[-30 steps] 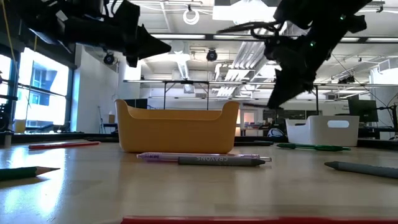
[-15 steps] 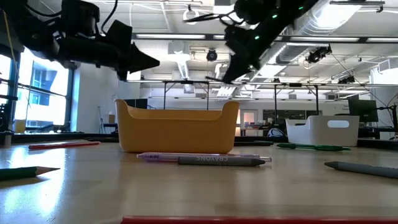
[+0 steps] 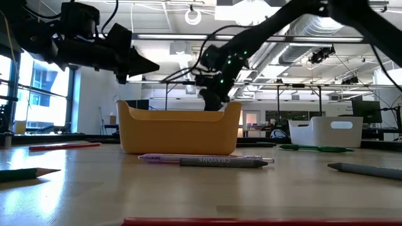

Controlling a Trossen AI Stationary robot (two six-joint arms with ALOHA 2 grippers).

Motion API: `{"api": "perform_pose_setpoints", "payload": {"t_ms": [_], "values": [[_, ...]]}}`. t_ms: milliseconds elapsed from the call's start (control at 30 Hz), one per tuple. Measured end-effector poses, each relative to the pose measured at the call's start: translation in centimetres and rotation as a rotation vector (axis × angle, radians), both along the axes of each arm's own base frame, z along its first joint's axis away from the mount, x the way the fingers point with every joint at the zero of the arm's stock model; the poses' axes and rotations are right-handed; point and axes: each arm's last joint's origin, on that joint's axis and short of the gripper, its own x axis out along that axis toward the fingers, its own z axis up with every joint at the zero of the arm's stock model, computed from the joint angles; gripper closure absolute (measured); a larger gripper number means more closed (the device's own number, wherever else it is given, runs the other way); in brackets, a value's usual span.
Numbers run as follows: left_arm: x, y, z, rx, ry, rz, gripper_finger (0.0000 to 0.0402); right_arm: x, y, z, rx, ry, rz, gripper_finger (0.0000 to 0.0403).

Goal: Sort crayons/erasers/pens/pencils in bins
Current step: Put the bottom blue crayon into the orange bin, then put the bottom left black pen into the white bin

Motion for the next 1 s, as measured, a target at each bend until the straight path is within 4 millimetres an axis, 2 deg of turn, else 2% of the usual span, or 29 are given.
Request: {"api": "perform_pose_setpoints", "payload": {"t_ms": [233, 467, 567, 733, 867, 1000], "values": [[0.0, 0.0, -0.1, -0.014, 0.010, -0.006, 0.0402, 1.3, -1.9, -2.4, 0.071, 0.082, -0.011, 0.0391], [0.2, -0.3, -0.2, -0.047, -0.001, -0.057, 0.0402, 1.6, -2.2, -3.0, 0.097, 0.111, -0.018, 0.0388], [0.2, -0.4, -0.2, -0.046, 0.000, -0.060, 0.0402, 1.6, -2.2, -3.1, 0.098, 0.111, -0.018, 0.0369], [0.2, -0.4, -0.2, -0.045, 0.000, -0.060, 0.0402, 1.6, -2.2, -3.1, 0.107, 0.107, -0.038, 0.0316], [0.2, -0.4, -0.2, -0.042, 0.000, -0.060, 0.0402, 1.4, -2.1, -2.3, 0.126, 0.135, -0.040, 0.0295], [0.2, -0.4, -0.2, -0.011, 0.016, -0.056, 0.0402, 1.5, -1.8, 0.2, 0.108, 0.147, 0.005, 0.0310]]}}
